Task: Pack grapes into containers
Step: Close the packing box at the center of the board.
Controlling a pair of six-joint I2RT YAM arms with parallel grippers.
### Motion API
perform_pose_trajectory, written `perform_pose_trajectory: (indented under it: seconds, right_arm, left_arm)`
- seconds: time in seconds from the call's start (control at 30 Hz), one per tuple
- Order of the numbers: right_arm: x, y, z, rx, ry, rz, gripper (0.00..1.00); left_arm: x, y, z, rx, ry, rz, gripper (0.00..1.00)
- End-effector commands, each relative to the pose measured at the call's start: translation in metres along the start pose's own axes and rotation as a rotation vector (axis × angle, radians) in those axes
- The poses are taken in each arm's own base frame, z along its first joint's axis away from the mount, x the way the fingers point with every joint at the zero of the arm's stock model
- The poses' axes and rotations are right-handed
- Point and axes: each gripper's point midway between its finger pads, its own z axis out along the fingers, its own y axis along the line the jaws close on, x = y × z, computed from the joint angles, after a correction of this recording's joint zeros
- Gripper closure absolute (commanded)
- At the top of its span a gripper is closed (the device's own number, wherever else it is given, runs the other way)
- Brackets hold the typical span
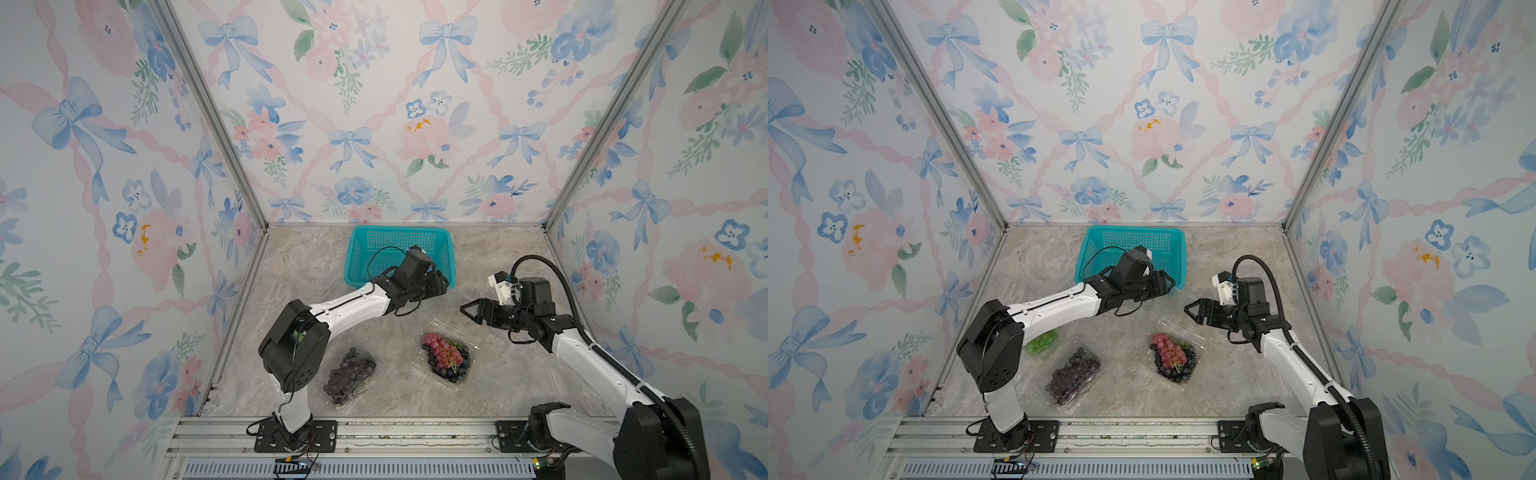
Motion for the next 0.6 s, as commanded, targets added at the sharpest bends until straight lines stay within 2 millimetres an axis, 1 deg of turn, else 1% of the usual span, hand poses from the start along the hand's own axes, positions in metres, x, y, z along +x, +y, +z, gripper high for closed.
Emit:
perform_pose_trajectory:
  seconds: [0.0,0.07,0.13,0.23,0.33,0.4,0.57]
  right_arm:
    - [0.000,0.013,-0.008,-0.039,0.016,0.000,0.13]
    - [0.001,0.019,-0.014,-0.052,0.018,-0.007,0.12]
    - [0.003,0.029,-0.019,-0.077,0.022,-0.016,0.13]
    - [0.009,0.042,-0.022,-0.078,0.037,-0.044,0.12]
    - [0.021,0.057,-0.021,-0.090,0.064,-0.078,0.12]
    - [0.030,0.069,-0.022,-0.095,0.078,-0.109,0.12]
    - [0.055,0.094,-0.021,-0.108,0.122,-0.160,0.12]
  left_arm:
    - [-0.020,-0.011,-0.033,0.043,-0.057,0.027,0.39]
    - [-0.021,-0.007,-0.043,0.043,-0.067,0.022,0.39]
    - [-0.018,-0.003,-0.053,0.044,-0.069,0.029,0.39]
    - [-0.005,0.006,-0.059,0.041,-0.042,0.023,0.39]
    - [0.010,0.021,-0.063,0.018,-0.020,0.009,0.40]
    - [0.016,0.031,-0.067,0.000,-0.018,0.003,0.41]
    - [0.026,0.042,-0.082,-0.011,-0.028,0.003,0.41]
